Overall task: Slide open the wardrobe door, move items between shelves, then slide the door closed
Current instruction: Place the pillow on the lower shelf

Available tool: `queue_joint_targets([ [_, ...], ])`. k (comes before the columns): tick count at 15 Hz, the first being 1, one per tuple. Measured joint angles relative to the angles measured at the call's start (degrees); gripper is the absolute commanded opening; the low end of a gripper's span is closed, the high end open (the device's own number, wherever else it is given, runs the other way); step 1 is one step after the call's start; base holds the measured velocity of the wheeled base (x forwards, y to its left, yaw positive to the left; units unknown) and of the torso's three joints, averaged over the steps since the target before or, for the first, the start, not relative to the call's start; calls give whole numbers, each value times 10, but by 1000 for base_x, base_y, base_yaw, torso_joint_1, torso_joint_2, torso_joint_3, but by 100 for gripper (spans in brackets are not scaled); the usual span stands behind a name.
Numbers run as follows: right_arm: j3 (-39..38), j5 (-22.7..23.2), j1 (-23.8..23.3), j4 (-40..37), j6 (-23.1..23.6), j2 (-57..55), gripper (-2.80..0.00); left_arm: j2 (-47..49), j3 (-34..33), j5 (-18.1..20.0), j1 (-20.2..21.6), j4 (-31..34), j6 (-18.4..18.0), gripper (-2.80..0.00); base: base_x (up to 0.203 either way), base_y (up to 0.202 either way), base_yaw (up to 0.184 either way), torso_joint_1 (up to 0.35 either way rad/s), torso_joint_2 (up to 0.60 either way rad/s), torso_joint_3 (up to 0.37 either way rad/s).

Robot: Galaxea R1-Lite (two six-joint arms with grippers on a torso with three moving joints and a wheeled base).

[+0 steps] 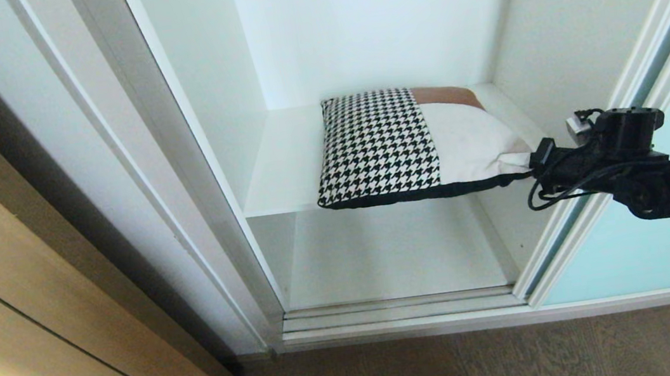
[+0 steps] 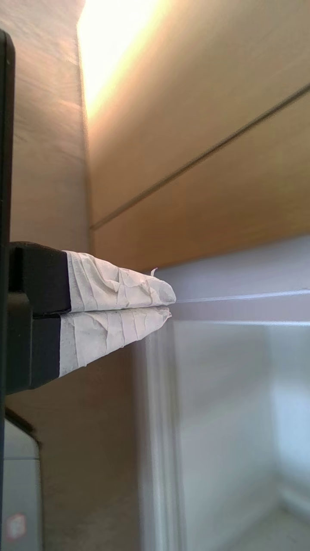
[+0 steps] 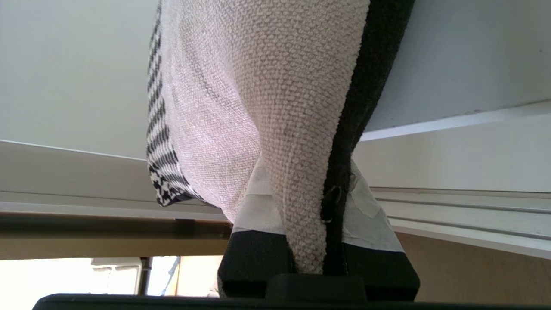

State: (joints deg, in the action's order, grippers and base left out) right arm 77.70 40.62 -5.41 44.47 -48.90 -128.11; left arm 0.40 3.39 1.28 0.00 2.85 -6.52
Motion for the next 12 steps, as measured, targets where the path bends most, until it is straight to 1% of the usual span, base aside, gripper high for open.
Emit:
queue_joint_targets([
  [1,1,0,3,-2,10,0,-280,5,40,6,0,13,-5,-280,0,0,0,0,0,0],
  [4,13,0,13,-25,18,2,-280,40,146,15,0,96,-39,-280,0,0,0,0,0,0],
  [6,26,0,16,-52,17,5,-280,105,217,10,0,102,-39,-280,0,0,0,0,0,0],
  [9,25,-1,16,-66,18,18,-280,258,365,3,-1,102,-12,-280,0,0,0,0,0,0],
  [10,18,0,16,-65,18,22,-280,319,410,8,-2,102,0,-280,0,0,0,0,0,0],
  [12,9,-1,16,-64,19,24,-280,433,480,32,-14,100,29,-280,0,0,0,0,0,0],
])
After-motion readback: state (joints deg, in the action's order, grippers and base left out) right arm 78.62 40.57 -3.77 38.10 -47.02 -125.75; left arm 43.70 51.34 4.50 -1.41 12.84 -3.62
